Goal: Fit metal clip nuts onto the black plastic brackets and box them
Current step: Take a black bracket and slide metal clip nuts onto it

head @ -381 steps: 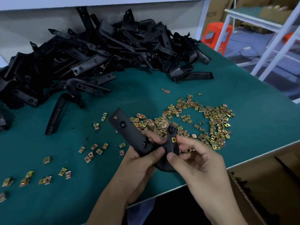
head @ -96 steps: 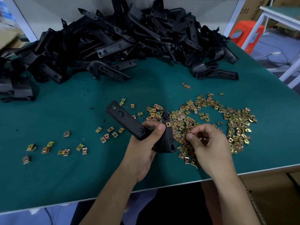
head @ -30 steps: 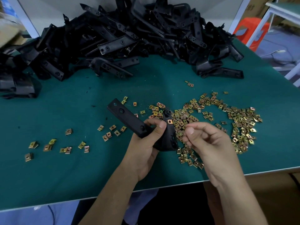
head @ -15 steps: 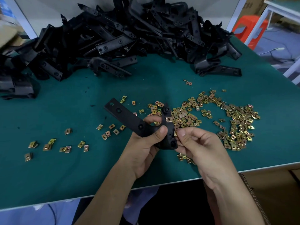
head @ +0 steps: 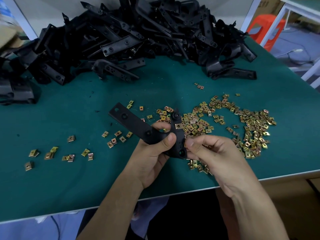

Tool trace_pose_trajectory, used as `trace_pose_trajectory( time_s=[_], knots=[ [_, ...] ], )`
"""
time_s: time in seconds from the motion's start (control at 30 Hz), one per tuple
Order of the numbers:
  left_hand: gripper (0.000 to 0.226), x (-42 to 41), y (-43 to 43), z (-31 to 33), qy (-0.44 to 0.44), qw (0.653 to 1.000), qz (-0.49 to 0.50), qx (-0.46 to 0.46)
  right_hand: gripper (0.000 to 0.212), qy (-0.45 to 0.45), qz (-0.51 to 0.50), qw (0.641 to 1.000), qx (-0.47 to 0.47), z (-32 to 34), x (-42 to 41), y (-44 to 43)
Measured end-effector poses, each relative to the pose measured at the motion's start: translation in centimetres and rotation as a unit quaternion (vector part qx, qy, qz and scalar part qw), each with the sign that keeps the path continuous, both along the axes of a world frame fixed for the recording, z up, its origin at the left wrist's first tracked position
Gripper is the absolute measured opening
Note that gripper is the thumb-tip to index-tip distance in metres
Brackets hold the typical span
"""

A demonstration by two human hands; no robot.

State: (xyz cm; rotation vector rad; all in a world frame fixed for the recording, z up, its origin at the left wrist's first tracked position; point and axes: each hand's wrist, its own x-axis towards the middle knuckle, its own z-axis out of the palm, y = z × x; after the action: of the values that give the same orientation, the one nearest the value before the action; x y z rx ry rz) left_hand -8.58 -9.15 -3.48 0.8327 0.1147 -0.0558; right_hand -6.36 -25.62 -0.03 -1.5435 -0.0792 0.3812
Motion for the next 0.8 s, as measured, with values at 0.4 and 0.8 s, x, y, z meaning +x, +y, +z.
trace_pose_trajectory(
  time_s=[0.4,0.8],
  knots=[
    [0.045,-0.7,0.0,-0.3,-0.008,0.998,-0.054,-0.025,0.020,-0.005,0.069,0.997,0.015,0.1,-0.5,-0.3],
    [0.032,-0.4,-0.5,-0.4,0.005,0.998,0.064,-0.015,0.033,-0.017,-0.050,0.996,0.078,-0.5,-2.9,1.1]
  ],
)
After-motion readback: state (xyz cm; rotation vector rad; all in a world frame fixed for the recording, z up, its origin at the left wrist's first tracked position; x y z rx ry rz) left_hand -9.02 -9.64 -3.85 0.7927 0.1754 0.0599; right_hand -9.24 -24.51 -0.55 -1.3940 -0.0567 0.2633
